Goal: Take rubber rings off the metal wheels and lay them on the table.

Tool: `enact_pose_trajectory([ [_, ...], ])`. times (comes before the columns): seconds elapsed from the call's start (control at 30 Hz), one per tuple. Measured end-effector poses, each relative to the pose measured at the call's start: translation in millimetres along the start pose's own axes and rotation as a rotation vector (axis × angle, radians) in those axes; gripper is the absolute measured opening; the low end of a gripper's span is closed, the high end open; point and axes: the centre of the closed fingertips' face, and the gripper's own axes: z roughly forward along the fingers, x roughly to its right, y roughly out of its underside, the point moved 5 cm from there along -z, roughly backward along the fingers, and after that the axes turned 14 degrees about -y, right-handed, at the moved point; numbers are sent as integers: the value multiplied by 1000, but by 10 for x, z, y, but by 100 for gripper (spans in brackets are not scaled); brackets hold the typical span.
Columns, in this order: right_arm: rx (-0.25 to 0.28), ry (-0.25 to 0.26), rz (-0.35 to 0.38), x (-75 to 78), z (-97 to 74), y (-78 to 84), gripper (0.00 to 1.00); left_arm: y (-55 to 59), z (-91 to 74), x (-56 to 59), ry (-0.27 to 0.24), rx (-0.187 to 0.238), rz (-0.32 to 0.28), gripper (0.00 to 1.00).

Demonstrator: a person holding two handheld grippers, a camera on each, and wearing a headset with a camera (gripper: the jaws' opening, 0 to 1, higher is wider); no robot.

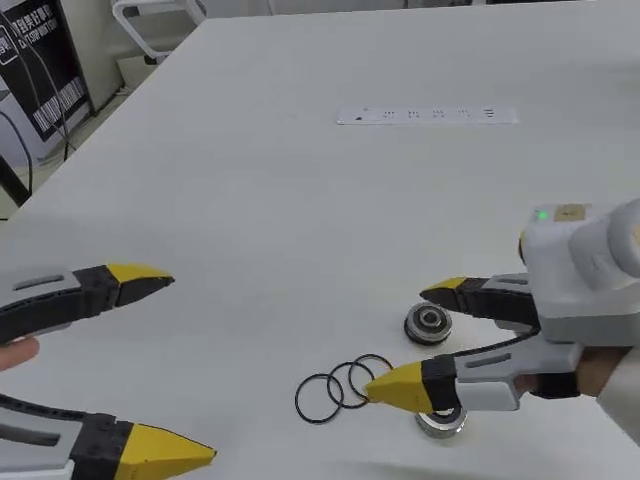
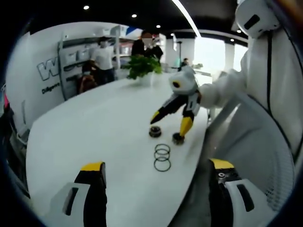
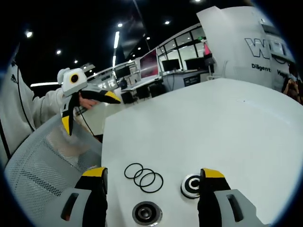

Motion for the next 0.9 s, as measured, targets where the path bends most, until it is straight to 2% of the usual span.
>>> enact_pose_trajectory([
  [0.07,23,14,15,32,-54,6,78,-48,42,13,15,8,9,91],
  [0.37,37,88,45,163,-262,133,76,-233,203,-7,46,19,81,93],
  [0.53,42,114,66,219,-349,203,73,-383,333,-11,68,36,121,93],
  [0.63,37,130,67,247,-385,234,71,-489,443,-4,87,50,157,92],
  [0.77,31,138,70,284,-425,275,65,-617,618,-9,108,54,189,86],
  [0.9,23,148,53,308,-430,299,61,-739,783,1,135,88,182,86],
])
